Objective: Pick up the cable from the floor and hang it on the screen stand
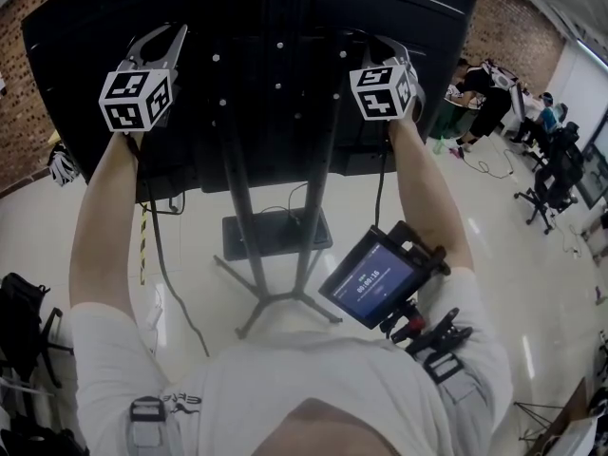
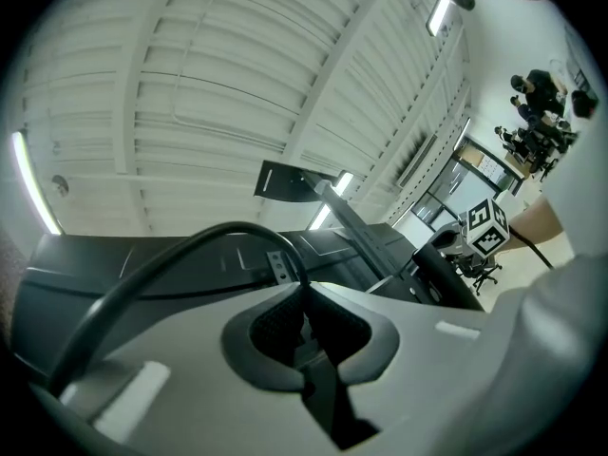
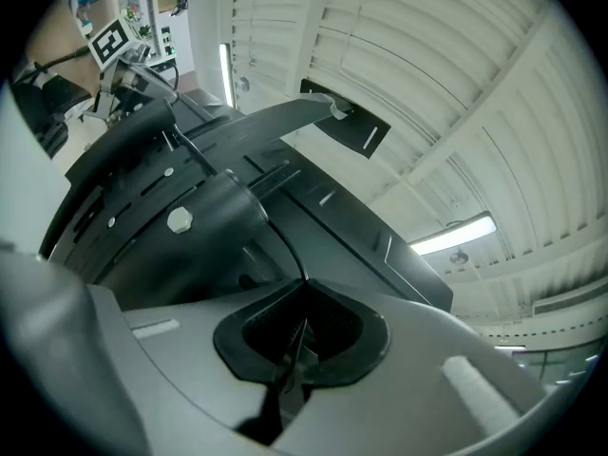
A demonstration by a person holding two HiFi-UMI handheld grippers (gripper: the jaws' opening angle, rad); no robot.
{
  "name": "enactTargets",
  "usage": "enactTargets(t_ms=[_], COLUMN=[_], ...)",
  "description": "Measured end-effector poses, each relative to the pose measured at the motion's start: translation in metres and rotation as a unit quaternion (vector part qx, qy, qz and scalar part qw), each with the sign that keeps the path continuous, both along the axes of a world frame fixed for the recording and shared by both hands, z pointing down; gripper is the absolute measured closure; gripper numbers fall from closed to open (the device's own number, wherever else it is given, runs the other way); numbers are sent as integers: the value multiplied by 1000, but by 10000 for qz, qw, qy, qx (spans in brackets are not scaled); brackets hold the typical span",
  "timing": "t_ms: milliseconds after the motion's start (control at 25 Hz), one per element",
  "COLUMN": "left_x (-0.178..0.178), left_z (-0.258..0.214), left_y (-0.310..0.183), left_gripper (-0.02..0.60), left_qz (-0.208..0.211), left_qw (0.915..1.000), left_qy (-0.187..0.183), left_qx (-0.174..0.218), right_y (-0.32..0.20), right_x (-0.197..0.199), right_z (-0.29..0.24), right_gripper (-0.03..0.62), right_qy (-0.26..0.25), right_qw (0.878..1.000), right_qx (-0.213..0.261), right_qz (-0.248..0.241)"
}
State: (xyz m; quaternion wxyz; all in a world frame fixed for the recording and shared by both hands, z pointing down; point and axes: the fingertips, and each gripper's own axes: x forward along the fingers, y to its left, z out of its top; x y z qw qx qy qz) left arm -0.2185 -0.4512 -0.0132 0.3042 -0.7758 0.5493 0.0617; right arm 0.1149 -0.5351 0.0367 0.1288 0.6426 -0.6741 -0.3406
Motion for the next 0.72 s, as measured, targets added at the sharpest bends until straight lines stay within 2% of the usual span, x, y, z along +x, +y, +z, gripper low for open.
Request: enactTargets(t_ms=[240, 400, 560, 720], left_x=[3, 4, 3, 7], left_z=[10, 19, 21, 22], left_y=[-2, -3, -3, -2], left_gripper=[563, 563, 563, 563], left_qz=[-122, -165, -180, -186], left_qw=[9999, 9997, 9997, 9997], left_qy=[-98, -179, -157, -174], left_qx=[-17, -40, -29, 5], right_y=[-4, -6, -11, -18], right_x=[1, 0, -1, -1], right_z=[-4, -1, 2, 7], right_gripper=[572, 571, 568, 565], right_qy=[643, 1263, 1959, 2703], right_qw=[9970, 9882, 9714, 9453], right_qx=[24, 99, 123, 43], right_qz=[436, 863, 1340, 1826])
